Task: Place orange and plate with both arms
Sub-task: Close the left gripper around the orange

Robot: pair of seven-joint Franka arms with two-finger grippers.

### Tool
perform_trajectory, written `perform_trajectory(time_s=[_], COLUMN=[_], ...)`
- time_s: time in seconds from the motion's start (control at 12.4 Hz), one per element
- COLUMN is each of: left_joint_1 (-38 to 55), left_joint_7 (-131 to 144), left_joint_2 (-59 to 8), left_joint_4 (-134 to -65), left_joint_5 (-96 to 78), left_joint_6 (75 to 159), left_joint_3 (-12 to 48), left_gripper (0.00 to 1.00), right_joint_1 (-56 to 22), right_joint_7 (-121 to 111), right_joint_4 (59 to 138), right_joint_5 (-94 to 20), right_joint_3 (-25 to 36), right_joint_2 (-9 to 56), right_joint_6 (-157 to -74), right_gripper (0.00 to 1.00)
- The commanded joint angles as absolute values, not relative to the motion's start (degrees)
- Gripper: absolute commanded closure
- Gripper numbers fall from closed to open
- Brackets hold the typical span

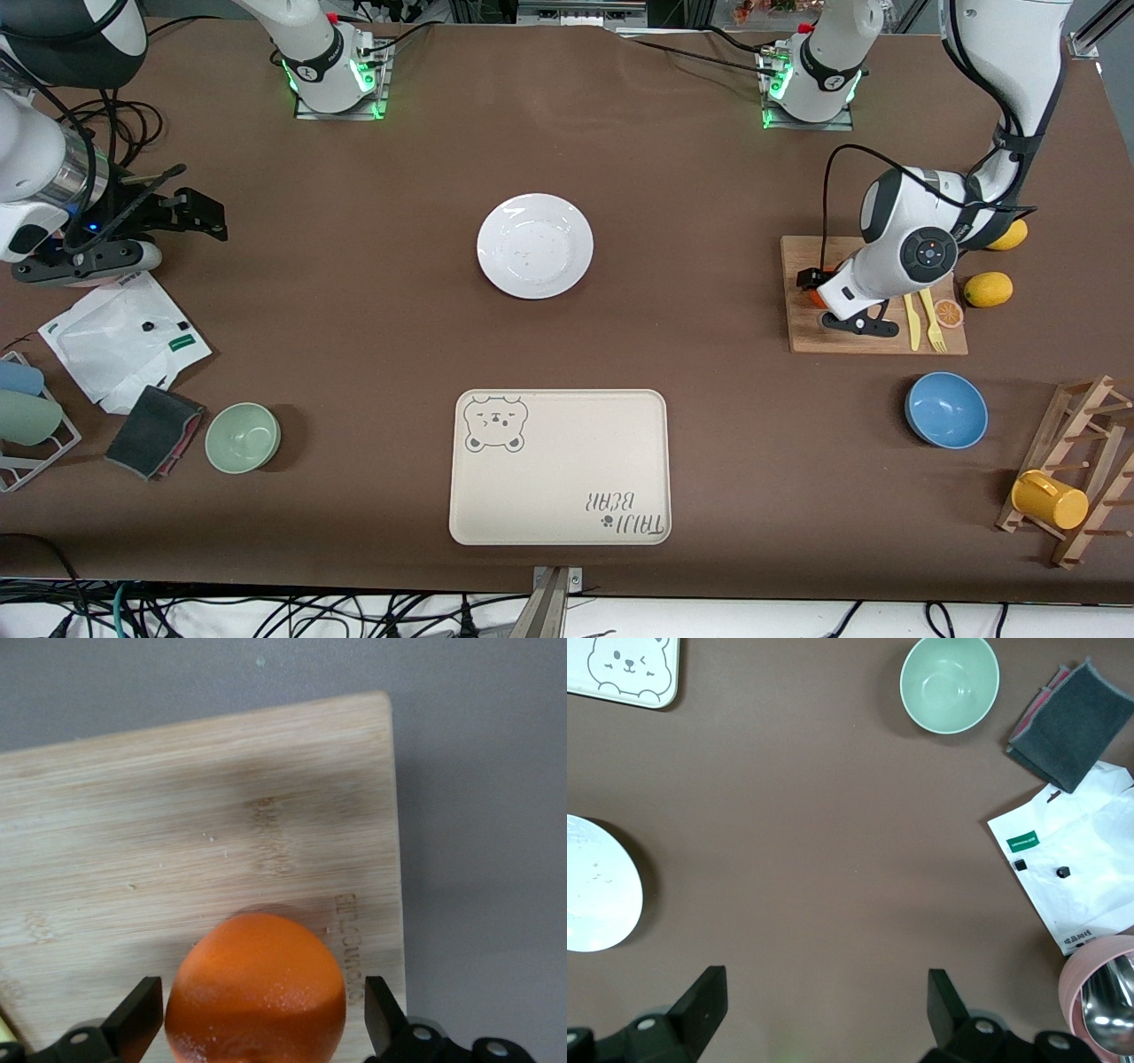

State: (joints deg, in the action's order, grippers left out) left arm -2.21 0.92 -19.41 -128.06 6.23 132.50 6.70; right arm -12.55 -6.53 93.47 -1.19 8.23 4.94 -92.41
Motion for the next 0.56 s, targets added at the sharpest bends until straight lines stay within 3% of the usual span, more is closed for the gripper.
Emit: perform_trajectory(time_s=[0.0,0.16,0.24,0.48], left_joint_1=[-2.64,-2.64,-2.64,-2.29], left_joint_7=[0.79,-1.12,-3.75,-4.05], left_joint_2=[-18.98,-18.11,-17.58,-17.58], left_joint_4=[-128.94,-128.59,-127.71,-122.98], left_joint_5=[7.91,7.91,7.82,7.03], left_joint_6=[133.42,131.94,129.92,124.75], left_joint_3=[6.86,6.86,6.94,7.12], left_gripper=[0.32,0.77,0.83,0.83], right_joint_1=[-12.22,-12.22,-12.22,-12.22], right_joint_7=[-6.33,-6.33,-6.33,-6.33], right_joint_4=[92.72,92.72,92.64,92.64], right_joint_5=[-1.49,-1.49,-1.49,-1.41], right_joint_3=[8.00,8.00,8.00,8.00], right_joint_2=[5.19,5.19,5.19,5.19], right_joint_6=[-91.76,-91.76,-91.76,-91.76], right_gripper=[0.00,0.00,0.00,0.00])
